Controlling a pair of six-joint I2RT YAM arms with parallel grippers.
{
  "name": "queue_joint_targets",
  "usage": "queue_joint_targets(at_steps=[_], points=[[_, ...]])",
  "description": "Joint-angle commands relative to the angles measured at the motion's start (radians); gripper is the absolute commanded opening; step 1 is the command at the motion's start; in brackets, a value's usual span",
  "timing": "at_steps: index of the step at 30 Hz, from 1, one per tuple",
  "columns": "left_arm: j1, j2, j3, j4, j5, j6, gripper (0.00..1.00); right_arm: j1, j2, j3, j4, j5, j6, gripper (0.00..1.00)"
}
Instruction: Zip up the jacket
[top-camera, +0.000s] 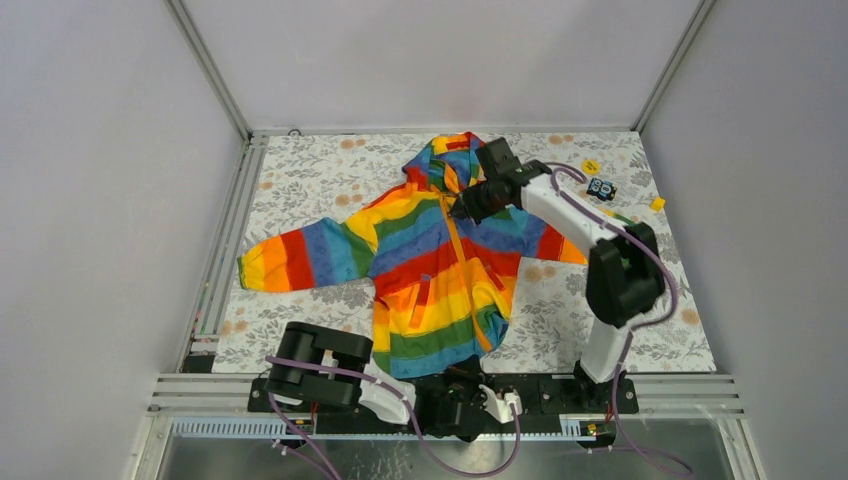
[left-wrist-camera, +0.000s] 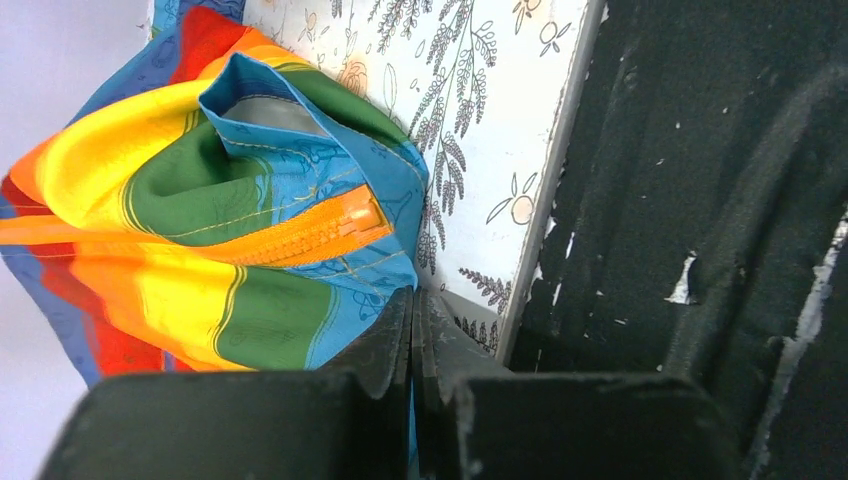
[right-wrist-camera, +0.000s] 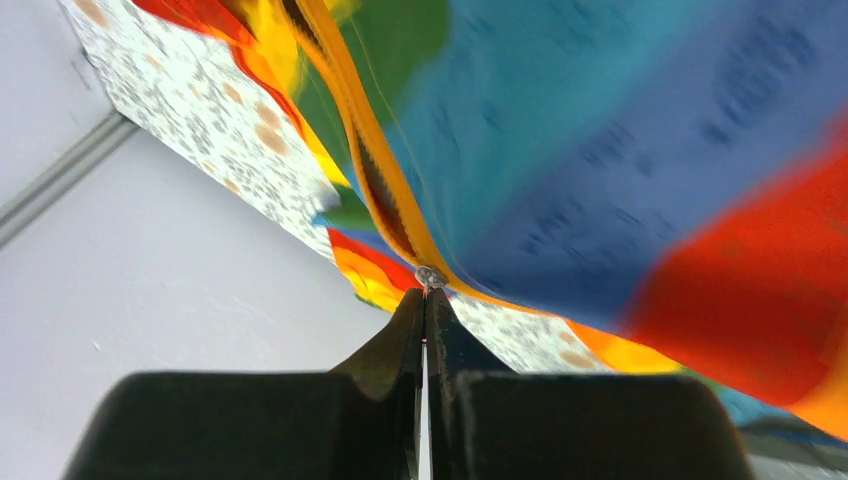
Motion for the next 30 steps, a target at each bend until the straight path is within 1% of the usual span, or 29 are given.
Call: queue_joint_targets(at_steps=[1, 4, 7, 10, 11, 13, 15, 16, 20, 24, 27, 28, 30], points=[[-0.028, 0.005, -0.020, 0.027, 0.140, -0.066, 0.00, -0.022, 0.173, 0.244, 0.068, 0.054, -0.077, 0.00], [-0.028, 0.008, -0.024, 0.031, 0.146, -0.073, 0.00, -0.034, 0.304, 0.405, 0.055, 0.065, -0.098, 0.00], [-0.028, 0.011, -0.029, 0.041, 0.156, -0.082, 0.00, -0.051, 0.431, 0.585, 0.042, 0.110, -0.131, 0.00], [-0.028, 0.018, -0.030, 0.052, 0.166, -0.083, 0.00, -0.071, 0.604, 0.842, -0.037, 0.110, -0.160, 0.00], [-0.028, 0.022, -0.030, 0.054, 0.168, -0.084, 0.00, -0.075, 0.659, 0.968, -0.043, 0.107, -0.179, 0.00], [-0.028, 0.023, -0.030, 0.056, 0.176, -0.086, 0.00, -0.077, 0.770, 1.149, -0.084, 0.145, -0.207, 0.00], [-0.027, 0.024, -0.031, 0.057, 0.182, -0.087, 0.00, -0.085, 0.848, 1.251, -0.059, 0.139, -0.213, 0.00], [-0.028, 0.026, -0.033, 0.057, 0.184, -0.088, 0.00, -0.090, 0.871, 1.269, -0.039, 0.135, -0.201, 0.00], [-0.026, 0.027, -0.039, 0.064, 0.187, -0.090, 0.00, -0.113, 0.886, 1.217, 0.133, 0.120, -0.185, 0.00], [-0.012, 0.031, -0.039, 0.067, 0.169, -0.099, 0.00, -0.125, 0.890, 1.227, 0.187, 0.114, -0.231, 0.00], [0.023, 0.044, -0.016, 0.034, 0.153, -0.120, 0.01, -0.140, 0.874, 1.199, 0.231, 0.103, -0.268, 0.00], [0.040, 0.042, -0.010, 0.025, 0.151, -0.133, 0.06, -0.147, 0.869, 1.183, 0.250, 0.096, -0.273, 0.00], [0.076, 0.028, -0.001, 0.003, 0.165, -0.158, 0.20, -0.161, 0.867, 1.161, 0.301, 0.083, -0.279, 0.00]])
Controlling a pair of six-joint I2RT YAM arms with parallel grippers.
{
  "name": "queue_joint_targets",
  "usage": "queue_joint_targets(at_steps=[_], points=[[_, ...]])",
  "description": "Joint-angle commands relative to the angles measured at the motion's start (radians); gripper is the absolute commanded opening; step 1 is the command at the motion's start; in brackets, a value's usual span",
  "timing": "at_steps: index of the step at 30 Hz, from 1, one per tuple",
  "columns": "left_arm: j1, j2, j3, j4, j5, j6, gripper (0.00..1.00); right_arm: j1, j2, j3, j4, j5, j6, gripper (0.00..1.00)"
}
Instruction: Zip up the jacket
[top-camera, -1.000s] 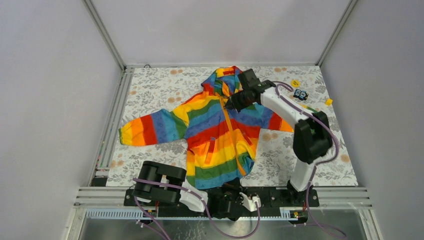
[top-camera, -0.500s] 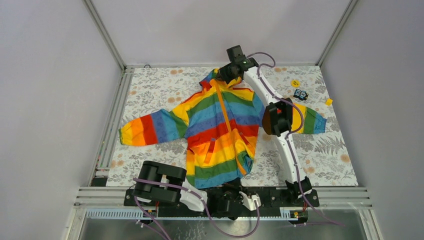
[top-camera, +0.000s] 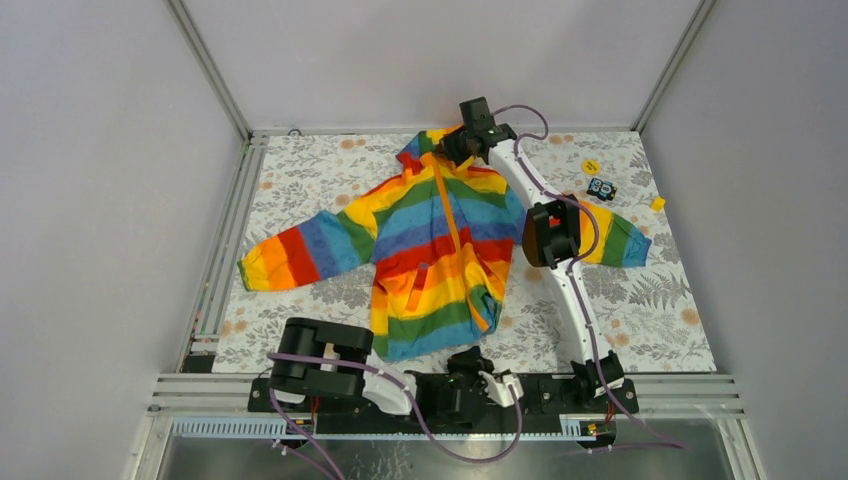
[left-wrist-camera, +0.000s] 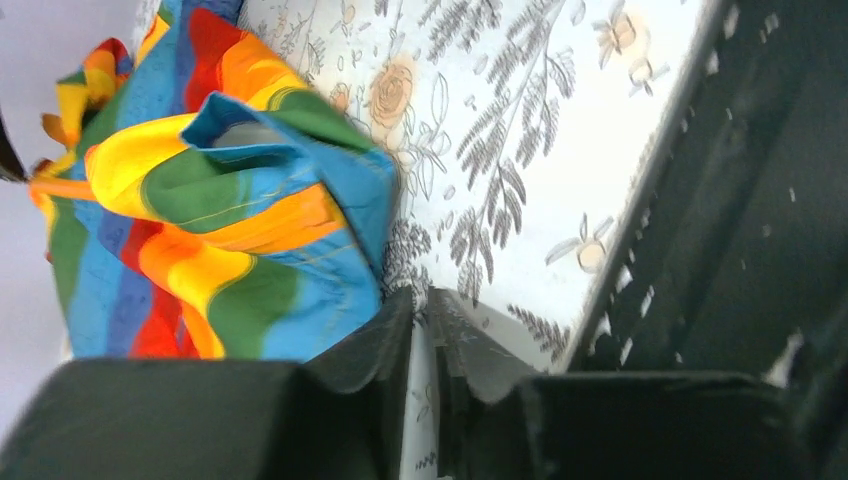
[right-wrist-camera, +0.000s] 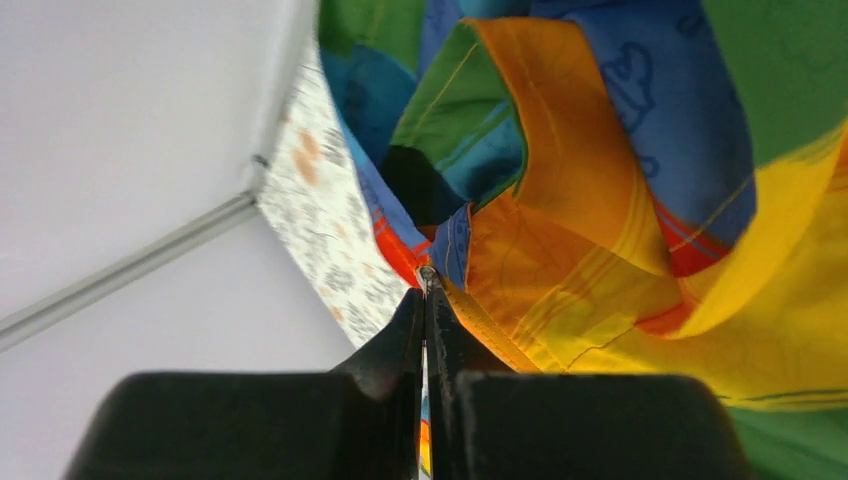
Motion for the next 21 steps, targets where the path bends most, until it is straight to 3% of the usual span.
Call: queue_joint_targets(at_steps=[1, 5, 6, 9, 12, 18, 21], points=[[0.044, 0.015, 0.016, -0.067, 0.151, -0.130, 0.28, -0.068, -0.049, 0.000, 0.339, 0.034, -0.029, 0.00], [0.094, -0.061, -0.007, -0.087, 0.153, -0.190, 0.55, -0.090, -0.007, 0.074, 0.414, 0.027, -0.072, 0.00], [0.101, -0.084, -0.015, -0.095, 0.158, -0.203, 0.66, -0.101, -0.003, 0.076, 0.439, 0.012, -0.073, 0.05], [0.108, -0.171, -0.046, -0.114, 0.182, -0.246, 0.86, -0.123, -0.021, 0.084, 0.417, -0.037, -0.098, 0.60], [0.136, -0.275, -0.089, -0.109, 0.238, -0.321, 0.93, -0.125, -0.103, 0.051, 0.291, -0.050, -0.221, 0.96], [0.226, -0.532, -0.133, -0.148, 0.397, -0.435, 0.95, -0.125, -0.349, -0.089, -0.026, -0.076, -0.575, 1.00], [0.295, -0.692, -0.129, -0.191, 0.488, -0.477, 0.96, -0.118, -0.527, -0.252, -0.143, -0.046, -0.747, 0.99]])
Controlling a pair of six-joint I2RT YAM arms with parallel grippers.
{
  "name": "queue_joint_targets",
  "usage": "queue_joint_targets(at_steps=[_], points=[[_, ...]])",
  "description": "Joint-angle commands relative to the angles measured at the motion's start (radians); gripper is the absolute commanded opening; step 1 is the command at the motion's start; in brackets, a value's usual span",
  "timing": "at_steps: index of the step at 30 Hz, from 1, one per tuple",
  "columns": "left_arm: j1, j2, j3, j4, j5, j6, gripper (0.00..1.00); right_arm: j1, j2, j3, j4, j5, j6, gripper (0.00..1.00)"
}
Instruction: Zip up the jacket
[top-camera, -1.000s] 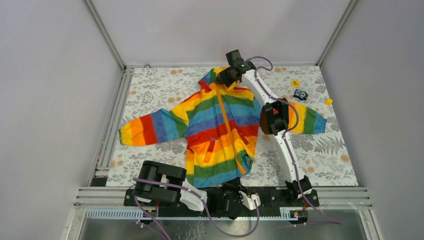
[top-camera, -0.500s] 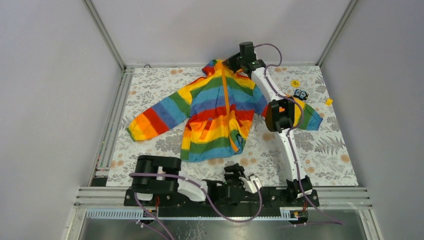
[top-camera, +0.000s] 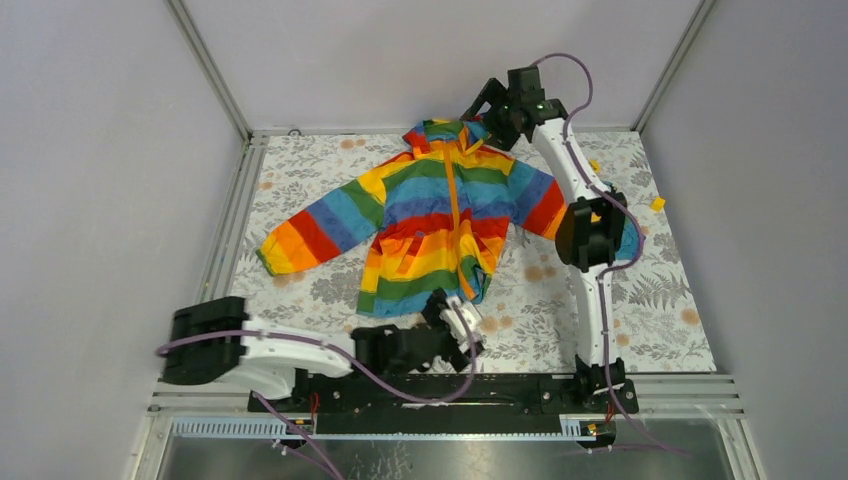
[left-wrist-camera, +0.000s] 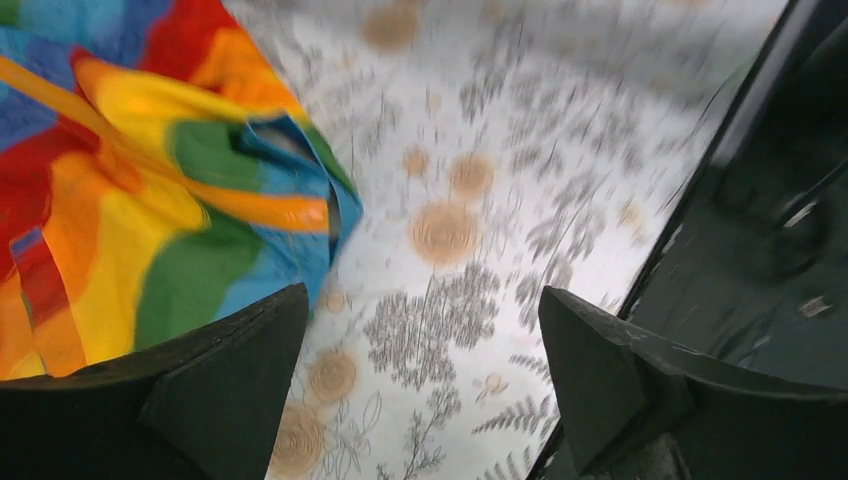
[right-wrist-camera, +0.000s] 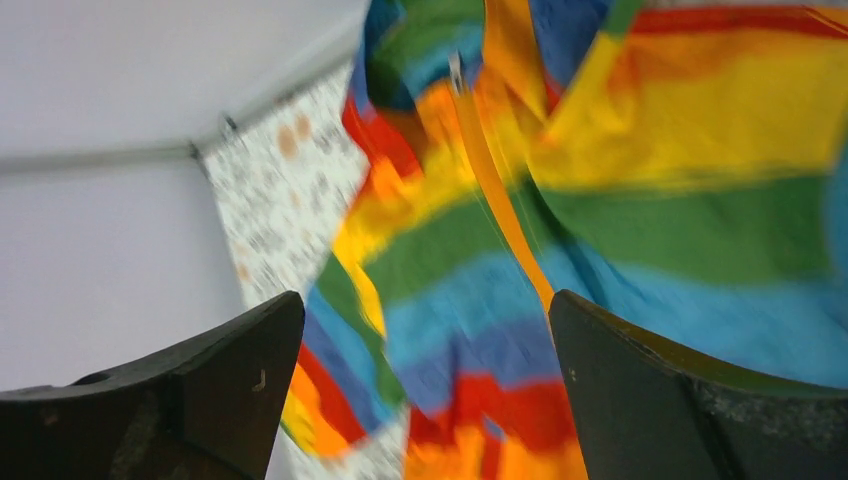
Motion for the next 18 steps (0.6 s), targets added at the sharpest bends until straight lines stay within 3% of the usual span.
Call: queue_joint_targets(at_steps=[1, 5, 10, 14, 18], points=[[0.086, -0.236, 0.015, -0.029, 0.163, -0.112, 0.97, 0.023, -0.380, -0.212, -0.209, 0.017, -0.367, 1.00], [0.184, -0.381, 0.135, -0.182, 0.160, -0.149, 0.99, 0.030, -0.762, -0.623, -0.085, 0.106, -0.495, 1.00], [0.252, -0.418, 0.424, -0.373, 0.083, -0.141, 0.99, 0.030, -1.271, -0.965, 0.141, 0.212, -0.546, 1.00], [0.273, -0.404, 0.617, -0.439, -0.005, -0.111, 0.99, 0.030, -1.543, -1.072, 0.240, 0.333, -0.578, 1.00], [0.275, -0.404, 0.733, -0.409, -0.044, -0.046, 0.99, 0.030, -1.701, -1.041, 0.250, 0.431, -0.598, 0.99]])
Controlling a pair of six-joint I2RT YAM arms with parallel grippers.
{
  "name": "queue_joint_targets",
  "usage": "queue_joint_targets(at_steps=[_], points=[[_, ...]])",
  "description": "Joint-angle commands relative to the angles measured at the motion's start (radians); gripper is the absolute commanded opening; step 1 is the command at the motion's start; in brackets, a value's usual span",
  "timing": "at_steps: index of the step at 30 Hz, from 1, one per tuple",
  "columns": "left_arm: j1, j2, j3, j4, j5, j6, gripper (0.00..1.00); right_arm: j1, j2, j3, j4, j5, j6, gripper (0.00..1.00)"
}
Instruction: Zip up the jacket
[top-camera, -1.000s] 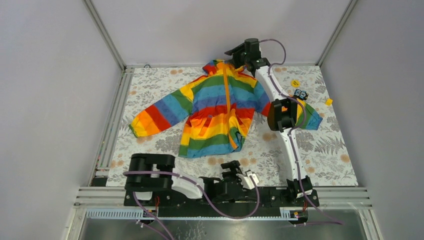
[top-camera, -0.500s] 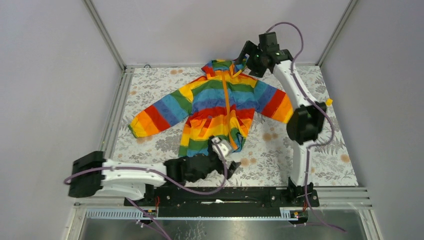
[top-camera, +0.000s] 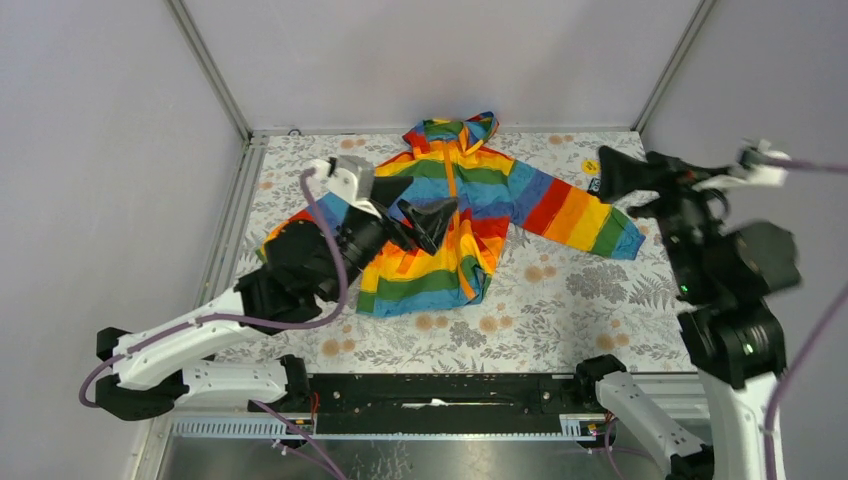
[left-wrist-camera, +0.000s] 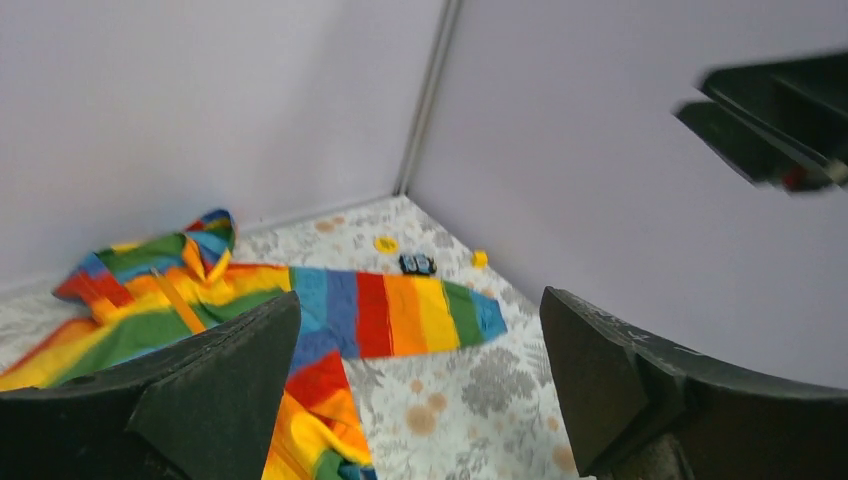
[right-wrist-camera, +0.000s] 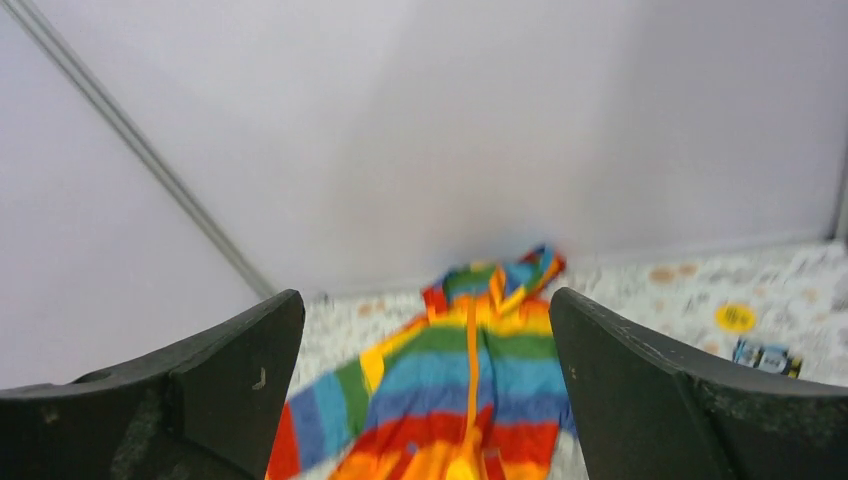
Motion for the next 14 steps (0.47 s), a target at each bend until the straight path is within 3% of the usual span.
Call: queue_joint_targets(at_steps=[1, 9, 14], points=[[0.005, -0.013, 0.122, -0.014, -0.082, 0.078, 0.99, 0.002, -0.102, 0.003, 0.085, 0.169, -0.069, 0.99], [0.005, -0.013, 0.234, 0.069, -0.119, 0.173, 0.99, 0.002, -0.336, -0.094, 0.226, 0.253, -0.080, 0.98], [0.006, -0.003, 0.265, 0.083, -0.108, 0.177, 0.99, 0.002, -0.343, -0.130, 0.249, 0.262, -0.111, 0.98]])
